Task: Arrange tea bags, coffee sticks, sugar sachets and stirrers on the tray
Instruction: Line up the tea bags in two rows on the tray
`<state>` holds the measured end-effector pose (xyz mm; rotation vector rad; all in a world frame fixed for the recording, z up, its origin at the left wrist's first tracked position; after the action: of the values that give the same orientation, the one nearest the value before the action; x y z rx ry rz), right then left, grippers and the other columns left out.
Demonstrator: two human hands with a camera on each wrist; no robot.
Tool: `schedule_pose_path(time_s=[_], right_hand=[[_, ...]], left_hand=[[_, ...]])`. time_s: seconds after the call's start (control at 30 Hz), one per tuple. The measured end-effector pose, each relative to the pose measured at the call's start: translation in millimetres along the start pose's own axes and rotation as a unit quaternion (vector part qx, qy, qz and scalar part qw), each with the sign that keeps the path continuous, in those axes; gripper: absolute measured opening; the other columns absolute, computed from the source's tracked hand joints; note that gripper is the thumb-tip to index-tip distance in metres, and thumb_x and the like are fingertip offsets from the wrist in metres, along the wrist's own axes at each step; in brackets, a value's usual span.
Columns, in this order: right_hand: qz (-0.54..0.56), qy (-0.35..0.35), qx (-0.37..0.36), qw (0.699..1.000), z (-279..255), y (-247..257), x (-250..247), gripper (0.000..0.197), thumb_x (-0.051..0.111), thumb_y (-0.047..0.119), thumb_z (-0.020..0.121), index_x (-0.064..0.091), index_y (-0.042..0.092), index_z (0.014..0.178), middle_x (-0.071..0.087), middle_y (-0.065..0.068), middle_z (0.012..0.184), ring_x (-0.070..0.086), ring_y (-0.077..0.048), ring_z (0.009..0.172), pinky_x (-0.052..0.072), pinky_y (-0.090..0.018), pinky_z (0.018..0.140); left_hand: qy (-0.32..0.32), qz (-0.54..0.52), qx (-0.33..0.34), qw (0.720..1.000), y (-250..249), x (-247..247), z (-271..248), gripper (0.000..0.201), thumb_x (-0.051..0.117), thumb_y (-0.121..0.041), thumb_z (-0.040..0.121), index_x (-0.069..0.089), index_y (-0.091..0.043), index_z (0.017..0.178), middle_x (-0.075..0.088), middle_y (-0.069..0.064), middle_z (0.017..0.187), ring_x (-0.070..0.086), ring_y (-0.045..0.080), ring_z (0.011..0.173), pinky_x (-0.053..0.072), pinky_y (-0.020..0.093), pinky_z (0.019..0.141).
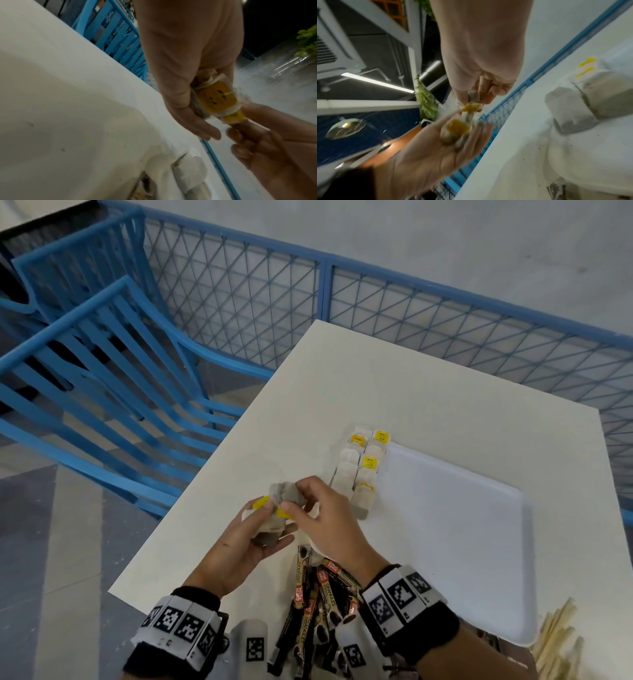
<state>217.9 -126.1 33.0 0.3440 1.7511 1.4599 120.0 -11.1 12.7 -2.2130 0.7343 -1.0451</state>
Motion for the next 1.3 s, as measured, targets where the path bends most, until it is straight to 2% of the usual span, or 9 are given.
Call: schedule_pose_path(time_s=[0.07, 0.13, 0.3, 0.4, 0.47, 0.6, 0.73, 1.03, 1.3], right_hand=[[-0.061, 0.022, -0.032, 0.997, -3.7, -0.5, 3.4, 0.02, 0.063, 0.025, 0.087, 0.063, 0.012, 0.102, 0.056, 0.014, 0.083, 0.047, 0.003, 0.082, 0.034, -0.005, 0.073], [-0.11, 0.033, -0.047, 0.992, -5.9, -4.9, 2.6, 0.025, 0.062, 0.027, 0.088, 0.063, 0.012, 0.108, 0.058, 0.003, 0.101, 0.044, -0.008, 0.099, 0.03, -0.007, 0.081], [-0.1, 0.076, -0.037, 0.991, -16.1, -14.2, -11.4, 0.036, 0.066, 0.035, 0.084, 0.063, 0.02, 0.116, 0.05, 0.005, 0.117, 0.041, -0.012, 0.112, 0.028, -0.008, 0.09], [0.035, 0.104, 0.058, 0.992, -23.1, -11.6, -23.1, 0.032, 0.059, 0.037, 0.088, 0.059, 0.027, 0.119, 0.054, 0.008, 0.112, 0.055, -0.007, 0.105, 0.046, -0.018, 0.084], [0.146, 0.111, 0.133, 0.974, -26.7, -9.9, -27.6, 0.035, 0.057, 0.032, 0.09, 0.053, 0.023, 0.123, 0.057, 0.003, 0.106, 0.064, -0.012, 0.094, 0.055, -0.028, 0.082], [0.197, 0.115, 0.176, 0.958, -31.9, -12.4, -37.3, 0.034, 0.063, 0.023, 0.088, 0.054, 0.013, 0.119, 0.06, -0.004, 0.101, 0.068, -0.017, 0.081, 0.058, -0.034, 0.08], [0.226, 0.093, 0.18, 0.953, -37.2, -14.6, -47.3, 0.021, 0.067, 0.01, 0.084, 0.059, 0.015, 0.102, 0.061, -0.004, 0.093, 0.064, -0.009, 0.072, 0.052, -0.022, 0.064], [0.27, 0.004, 0.191, 0.944, -52.3, -26.6, -63.3, 0.01, 0.058, 0.012, 0.09, 0.067, 0.007, 0.093, 0.063, -0.003, 0.077, 0.058, -0.011, 0.065, 0.046, -0.021, 0.056], [0.345, -0.108, 0.268, 0.893, -66.2, -73.2, -81.2, 0.023, 0.043, -0.006, 0.094, 0.062, -0.001, 0.107, 0.064, -0.015, 0.1, 0.064, -0.018, 0.09, 0.055, -0.019, 0.076]], left_hand=[[0.022, -0.002, 0.0, 1.0, -1.6, 6.0, -0.7, 0.051, 0.056, -0.041, 0.088, 0.056, -0.004, 0.122, 0.064, 0.012, 0.115, 0.063, 0.021, 0.104, 0.056, 0.031, 0.08], [0.026, -0.001, -0.003, 1.0, -1.2, 8.0, -0.6, 0.067, 0.067, -0.053, 0.076, 0.057, -0.003, 0.12, 0.066, 0.011, 0.111, 0.064, 0.018, 0.104, 0.055, 0.028, 0.079], [0.035, 0.001, -0.006, 0.999, 2.7, 8.5, -2.0, 0.076, 0.087, -0.036, 0.051, 0.057, -0.009, 0.115, 0.068, 0.008, 0.1, 0.067, 0.011, 0.084, 0.055, 0.023, 0.067], [0.054, 0.008, -0.009, 0.998, 3.4, 13.2, -3.3, 0.063, 0.081, -0.027, 0.053, 0.056, -0.013, 0.11, 0.065, 0.01, 0.097, 0.065, 0.014, 0.077, 0.053, 0.022, 0.061], [0.064, 0.02, -0.005, 0.998, 4.8, 17.5, -3.3, 0.073, 0.091, -0.027, 0.042, 0.056, -0.016, 0.105, 0.066, 0.006, 0.09, 0.066, 0.015, 0.074, 0.053, 0.022, 0.058], [0.086, 0.026, 0.004, 0.996, 8.0, 25.4, -5.0, 0.078, 0.095, -0.031, 0.037, 0.056, -0.016, 0.102, 0.069, 0.004, 0.087, 0.068, 0.015, 0.075, 0.055, 0.024, 0.061], [0.097, 0.03, 0.005, 0.995, 10.4, 30.9, -7.2, 0.078, 0.095, -0.031, 0.038, 0.056, -0.016, 0.104, 0.068, 0.005, 0.089, 0.067, 0.016, 0.076, 0.056, 0.025, 0.063], [0.103, 0.025, 0.009, 0.994, 13.0, 36.9, -8.5, 0.08, 0.095, -0.033, 0.035, 0.056, -0.015, 0.103, 0.067, 0.005, 0.087, 0.066, 0.017, 0.073, 0.055, 0.025, 0.059], [0.049, 0.024, 0.033, 0.998, 7.8, 21.4, -4.6, 0.088, 0.095, -0.039, 0.031, 0.058, -0.015, 0.107, 0.067, 0.003, 0.091, 0.066, 0.013, 0.078, 0.055, 0.022, 0.061]])
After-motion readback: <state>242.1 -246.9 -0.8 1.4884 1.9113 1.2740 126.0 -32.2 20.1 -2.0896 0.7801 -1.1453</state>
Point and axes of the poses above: each hand's wrist, its own z-axis towards the middle knuckle, its own x-axis out of the palm, y = z × x, the point moved 1 cm from there along z, towards the middle knuckle
